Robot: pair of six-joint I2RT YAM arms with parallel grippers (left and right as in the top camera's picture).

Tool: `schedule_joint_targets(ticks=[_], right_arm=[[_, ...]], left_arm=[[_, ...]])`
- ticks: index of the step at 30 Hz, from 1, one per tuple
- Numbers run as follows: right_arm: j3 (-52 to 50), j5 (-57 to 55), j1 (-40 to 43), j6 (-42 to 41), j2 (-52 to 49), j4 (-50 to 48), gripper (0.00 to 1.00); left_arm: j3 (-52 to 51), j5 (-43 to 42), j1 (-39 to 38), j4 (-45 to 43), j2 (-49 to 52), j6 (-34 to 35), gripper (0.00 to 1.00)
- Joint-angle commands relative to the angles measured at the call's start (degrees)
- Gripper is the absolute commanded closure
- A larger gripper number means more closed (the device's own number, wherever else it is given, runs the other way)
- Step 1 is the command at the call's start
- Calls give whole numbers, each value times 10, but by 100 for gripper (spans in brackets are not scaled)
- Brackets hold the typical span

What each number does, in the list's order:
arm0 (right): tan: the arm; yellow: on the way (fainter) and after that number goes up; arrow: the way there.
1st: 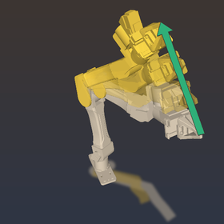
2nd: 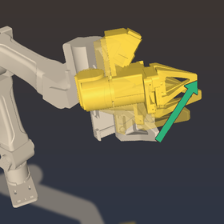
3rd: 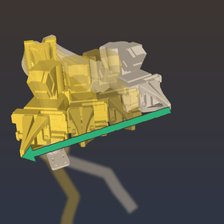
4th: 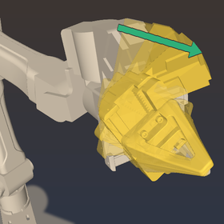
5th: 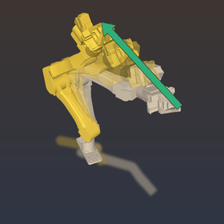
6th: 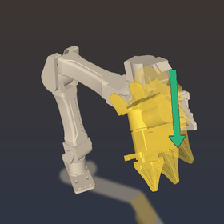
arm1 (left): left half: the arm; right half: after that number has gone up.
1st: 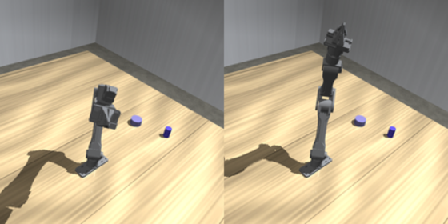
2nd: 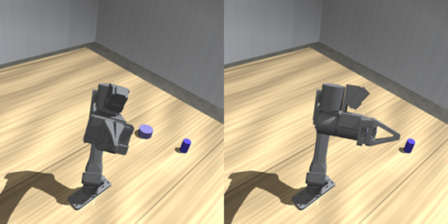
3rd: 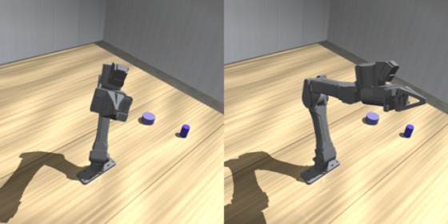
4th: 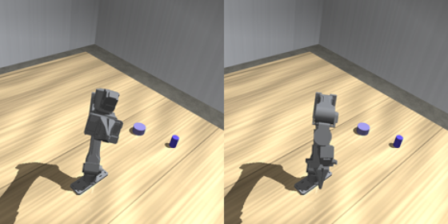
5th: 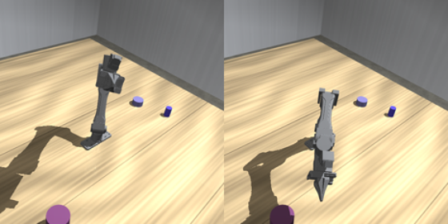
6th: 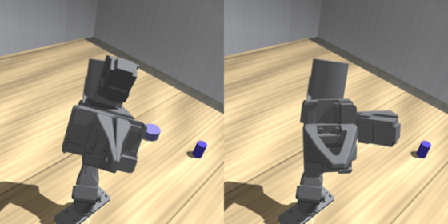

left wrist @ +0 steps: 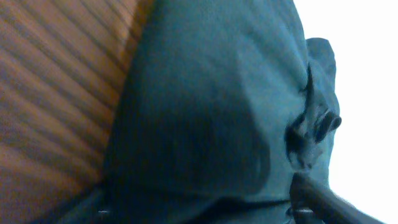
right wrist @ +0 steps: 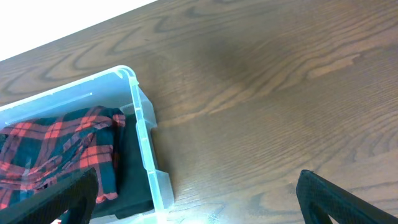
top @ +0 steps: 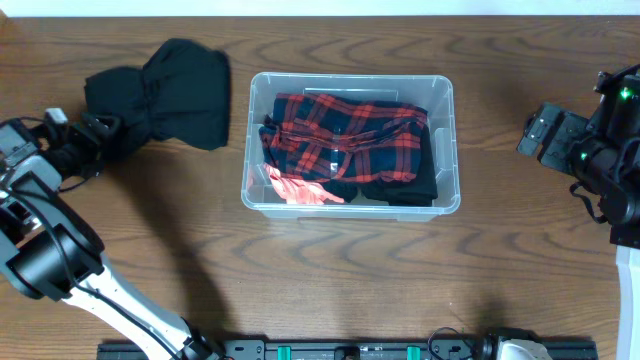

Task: Pack container
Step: 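Reach the left gripper to the black garment's left edge and grasp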

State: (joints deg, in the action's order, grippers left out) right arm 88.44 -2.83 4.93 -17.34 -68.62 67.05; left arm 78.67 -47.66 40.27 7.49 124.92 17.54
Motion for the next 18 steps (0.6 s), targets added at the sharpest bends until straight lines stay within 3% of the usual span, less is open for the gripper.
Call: schedule_joint_targets(ticks=[1,3,8,13,18], right_arm=[[4,-2,3,2,0,1,1],[4,-2,3,2,0,1,1],[4,-2,3,2,0,1,1],[4,-2,3,2,0,1,1],[4,-2,3,2,0,1,1]], left_arm=[[-7,12,-12,8,31,-7,42],[-7,12,-12,8,31,-7,56],[-7,-17,-10,10,30,-8,78],[-3,-132,-10,10,-5,-7,88],[-3,-204,-10,47,-114,-8,94]])
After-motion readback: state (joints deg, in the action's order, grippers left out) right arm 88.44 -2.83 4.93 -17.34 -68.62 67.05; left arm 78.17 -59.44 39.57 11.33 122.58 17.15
